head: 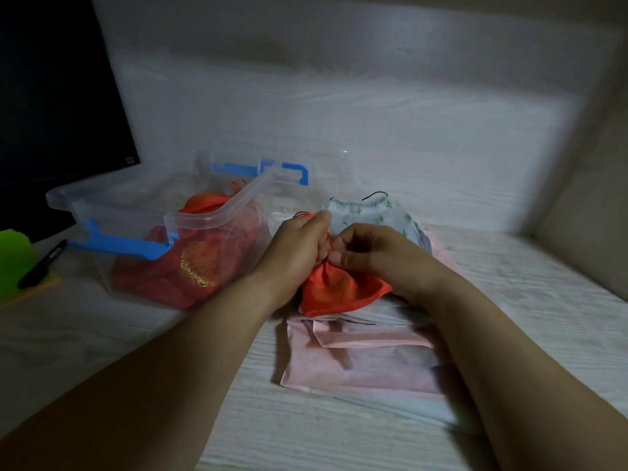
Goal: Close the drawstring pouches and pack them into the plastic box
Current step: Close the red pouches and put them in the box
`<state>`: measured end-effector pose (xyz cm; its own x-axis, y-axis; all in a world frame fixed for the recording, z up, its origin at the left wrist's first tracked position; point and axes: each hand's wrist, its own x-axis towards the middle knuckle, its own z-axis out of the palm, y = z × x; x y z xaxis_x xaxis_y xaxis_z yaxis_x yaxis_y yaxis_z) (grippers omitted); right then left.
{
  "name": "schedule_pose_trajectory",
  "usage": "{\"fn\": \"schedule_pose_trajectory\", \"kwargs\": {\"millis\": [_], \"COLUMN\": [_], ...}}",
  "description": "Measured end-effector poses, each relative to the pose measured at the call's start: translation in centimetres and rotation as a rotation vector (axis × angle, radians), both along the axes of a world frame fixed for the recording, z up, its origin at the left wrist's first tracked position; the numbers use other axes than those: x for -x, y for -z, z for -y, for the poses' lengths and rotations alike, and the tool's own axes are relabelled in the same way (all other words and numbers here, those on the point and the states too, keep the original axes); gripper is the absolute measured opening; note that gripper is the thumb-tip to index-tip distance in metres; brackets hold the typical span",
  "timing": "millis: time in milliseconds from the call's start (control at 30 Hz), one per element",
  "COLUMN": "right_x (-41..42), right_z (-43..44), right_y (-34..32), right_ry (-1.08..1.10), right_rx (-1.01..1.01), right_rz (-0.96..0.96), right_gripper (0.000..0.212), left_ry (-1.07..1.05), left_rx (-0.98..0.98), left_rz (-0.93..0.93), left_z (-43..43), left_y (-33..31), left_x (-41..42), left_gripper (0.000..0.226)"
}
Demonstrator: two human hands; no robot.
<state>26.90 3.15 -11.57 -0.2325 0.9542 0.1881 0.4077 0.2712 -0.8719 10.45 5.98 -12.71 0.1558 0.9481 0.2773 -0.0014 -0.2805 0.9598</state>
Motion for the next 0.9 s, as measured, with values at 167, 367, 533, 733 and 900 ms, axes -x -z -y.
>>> {"fn": "schedule_pose_trajectory", "kwargs": {"millis": [167, 367, 533, 733, 900], "right_x": [0.1, 0.2, 0.3, 0.9, 1.1], "right_z": [-0.5, -0.3, -0.1, -0.2, -0.4], "right_y": [0.5, 0.4, 0.3, 0.5, 0.3], "right_ry": [0.056, 0.075, 0.073, 0.091, 0.098], "right_rx": [-0.093, -0.097, -0.167, -0.105, 0.07], "right_rz": [-0.056, -0.048, 0.032, -0.126, -0.507], "right_gripper": [0.008, 0.003, 0.003, 0.007, 0.01], "left_ry": [-0.015, -0.011, -0.007, 0.016, 0.036], "left_rx": [-0.076, -0.128, -0.151, -0.167, -0.088], "left_rz": [-0.052, -0.068, -0.084, -0.051, 0.047], "left_z": [0.1, 0.1, 0.4, 0.4, 1.1], "left_y": [0.0, 0.0, -0.1, 0.0, -0.3], "left_x": [0.0, 0.0, 0.3, 0.0, -0.4], "left_gripper": [0.057, 0.057, 0.054, 0.051, 0.037]}}
